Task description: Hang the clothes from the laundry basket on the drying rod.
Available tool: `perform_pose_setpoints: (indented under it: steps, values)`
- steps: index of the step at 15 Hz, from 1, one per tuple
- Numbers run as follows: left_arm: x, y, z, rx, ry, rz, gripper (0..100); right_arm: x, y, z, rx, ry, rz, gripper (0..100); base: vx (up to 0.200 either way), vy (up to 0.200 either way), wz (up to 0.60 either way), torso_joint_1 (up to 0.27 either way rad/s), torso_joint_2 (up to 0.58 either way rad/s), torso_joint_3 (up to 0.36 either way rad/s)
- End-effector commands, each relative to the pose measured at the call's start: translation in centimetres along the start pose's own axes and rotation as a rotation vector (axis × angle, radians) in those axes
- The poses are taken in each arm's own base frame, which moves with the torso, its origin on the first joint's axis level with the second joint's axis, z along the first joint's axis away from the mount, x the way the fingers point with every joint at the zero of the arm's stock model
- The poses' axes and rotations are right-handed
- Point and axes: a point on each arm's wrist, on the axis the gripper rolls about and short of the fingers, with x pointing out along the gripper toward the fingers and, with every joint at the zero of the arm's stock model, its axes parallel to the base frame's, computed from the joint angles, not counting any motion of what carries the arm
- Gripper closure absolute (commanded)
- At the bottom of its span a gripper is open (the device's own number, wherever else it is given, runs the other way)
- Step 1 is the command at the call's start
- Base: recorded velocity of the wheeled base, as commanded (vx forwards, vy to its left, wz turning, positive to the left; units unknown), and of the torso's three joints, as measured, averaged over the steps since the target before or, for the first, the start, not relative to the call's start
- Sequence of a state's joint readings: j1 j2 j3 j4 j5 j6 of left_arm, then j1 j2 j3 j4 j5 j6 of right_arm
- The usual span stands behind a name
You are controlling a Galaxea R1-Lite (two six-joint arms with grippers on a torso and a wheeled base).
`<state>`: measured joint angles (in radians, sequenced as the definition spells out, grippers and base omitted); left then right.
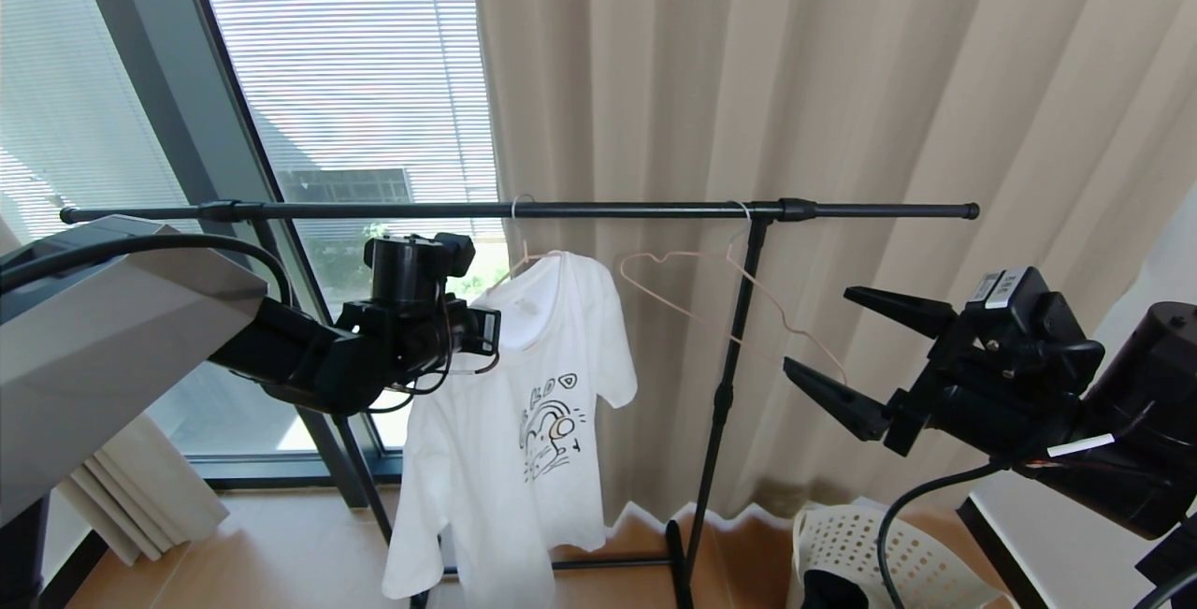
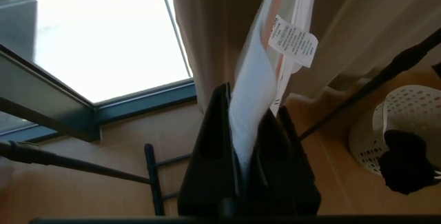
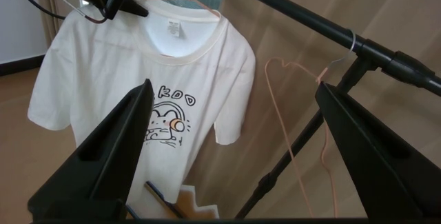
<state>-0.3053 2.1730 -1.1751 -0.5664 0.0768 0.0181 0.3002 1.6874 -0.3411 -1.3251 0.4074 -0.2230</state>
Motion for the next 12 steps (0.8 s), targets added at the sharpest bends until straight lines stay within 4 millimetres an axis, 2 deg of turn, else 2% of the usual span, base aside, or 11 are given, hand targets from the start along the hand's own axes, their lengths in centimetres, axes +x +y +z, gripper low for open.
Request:
perform_pose_setpoints:
  steps: [1, 2, 3, 7, 11, 12]
  values:
    - [-0.3, 0.0, 0.0, 0.002, -0.002, 0.0, 100, 0.0, 0.0, 0.0, -0.002, -0.001, 0.001, 0, 0.0, 0.0, 0.0, 0.0, 0.0, 0.0]
    - [-0.3, 0.0, -0.1, 0.002, -0.003, 0.0, 100, 0.0, 0.0, 0.0, -0.002, -0.001, 0.001, 0, 0.0, 0.0, 0.0, 0.0, 0.0, 0.0]
    - [-0.5, 0.0, -0.1, 0.006, -0.008, -0.001, 0, 0.0, 0.0, 0.0, -0.002, -0.001, 0.001, 0, 0.0, 0.0, 0.0, 0.0, 0.0, 0.0]
    - [-0.9, -0.4, 0.7, 0.007, -0.061, -0.01, 0, 0.0, 0.0, 0.0, 0.0, -0.001, 0.001, 0, 0.0, 0.0, 0.0, 0.0, 0.0, 0.0]
    - [-5.2, 0.0, 2.4, 0.0, -0.108, -0.008, 0, -1.4, 0.3, 1.4, -0.019, -0.044, -0.009, 0, 0.0, 0.0, 0.0, 0.0, 0.0, 0.0]
    - [-6.9, 0.1, 2.4, -0.001, -0.11, -0.008, 0, -2.4, 0.7, 1.9, -0.025, -0.059, -0.012, 0, 0.0, 0.0, 0.0, 0.0, 0.0, 0.0]
